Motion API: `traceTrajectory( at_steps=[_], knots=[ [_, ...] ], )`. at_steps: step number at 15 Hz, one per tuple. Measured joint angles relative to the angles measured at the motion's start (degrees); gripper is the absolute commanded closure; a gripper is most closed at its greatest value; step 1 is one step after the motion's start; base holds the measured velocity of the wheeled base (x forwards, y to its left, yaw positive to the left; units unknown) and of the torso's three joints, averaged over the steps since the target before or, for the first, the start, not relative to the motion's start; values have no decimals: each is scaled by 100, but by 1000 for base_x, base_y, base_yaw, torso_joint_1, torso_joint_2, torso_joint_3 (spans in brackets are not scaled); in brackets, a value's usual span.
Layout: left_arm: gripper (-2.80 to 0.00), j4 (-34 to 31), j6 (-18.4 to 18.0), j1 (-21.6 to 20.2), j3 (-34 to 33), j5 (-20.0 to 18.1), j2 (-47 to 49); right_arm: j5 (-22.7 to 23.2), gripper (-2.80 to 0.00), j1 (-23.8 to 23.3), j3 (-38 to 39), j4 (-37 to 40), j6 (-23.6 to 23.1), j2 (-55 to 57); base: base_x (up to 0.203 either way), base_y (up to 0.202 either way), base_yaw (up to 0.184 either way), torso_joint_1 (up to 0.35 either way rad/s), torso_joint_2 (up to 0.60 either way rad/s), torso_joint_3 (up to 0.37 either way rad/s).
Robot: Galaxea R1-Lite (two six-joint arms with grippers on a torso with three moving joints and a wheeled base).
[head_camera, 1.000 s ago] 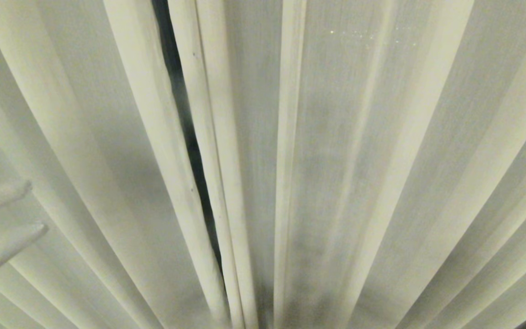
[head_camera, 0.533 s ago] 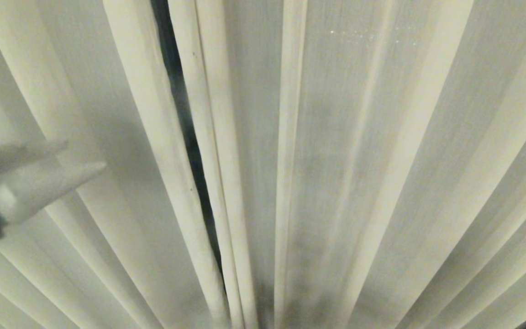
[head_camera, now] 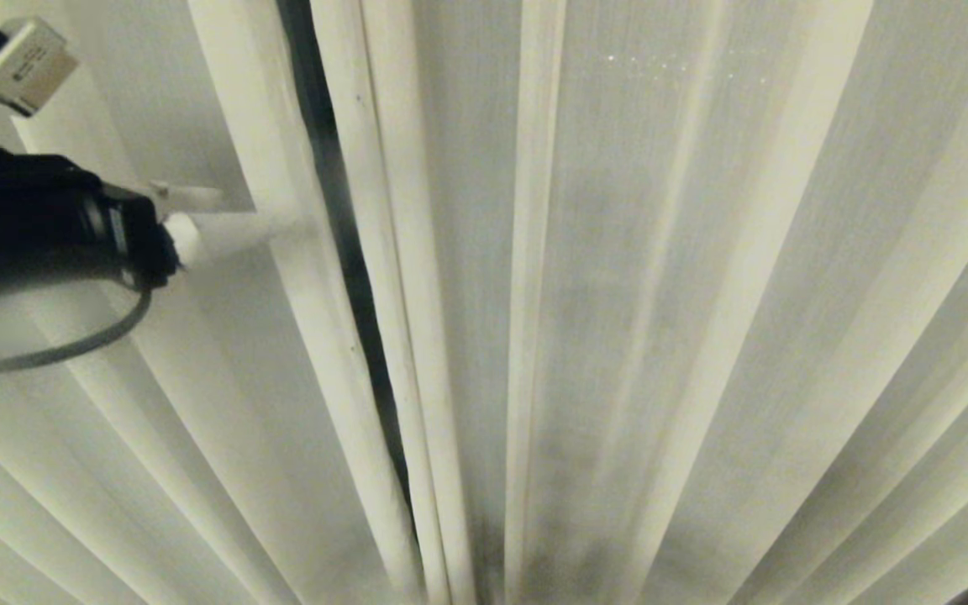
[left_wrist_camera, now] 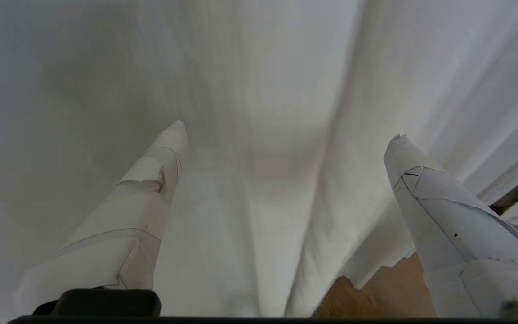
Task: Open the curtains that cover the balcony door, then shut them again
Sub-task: Pull the inner curtains open on both sides
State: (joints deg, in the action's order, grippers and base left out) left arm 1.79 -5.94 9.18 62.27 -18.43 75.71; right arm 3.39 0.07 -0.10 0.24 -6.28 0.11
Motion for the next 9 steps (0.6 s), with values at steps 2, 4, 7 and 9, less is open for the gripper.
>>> traceTrajectory(
  at_steps=[2,4,7,9],
  knots=[
    [-280,-30,6,11,396,0,366,-1,0,0,0,2,0,0,0,0,0,0,0,0],
    [-280,-73,12,41,758,12,698,0,0,0,0,2,0,0,0,0,0,0,0,0],
    [-280,-91,14,66,1269,155,1143,-1,0,0,0,1,0,0,0,0,0,0,0,0],
    [-280,-168,14,99,1552,330,1379,0,0,0,0,2,0,0,0,0,0,0,0,0]
  ],
)
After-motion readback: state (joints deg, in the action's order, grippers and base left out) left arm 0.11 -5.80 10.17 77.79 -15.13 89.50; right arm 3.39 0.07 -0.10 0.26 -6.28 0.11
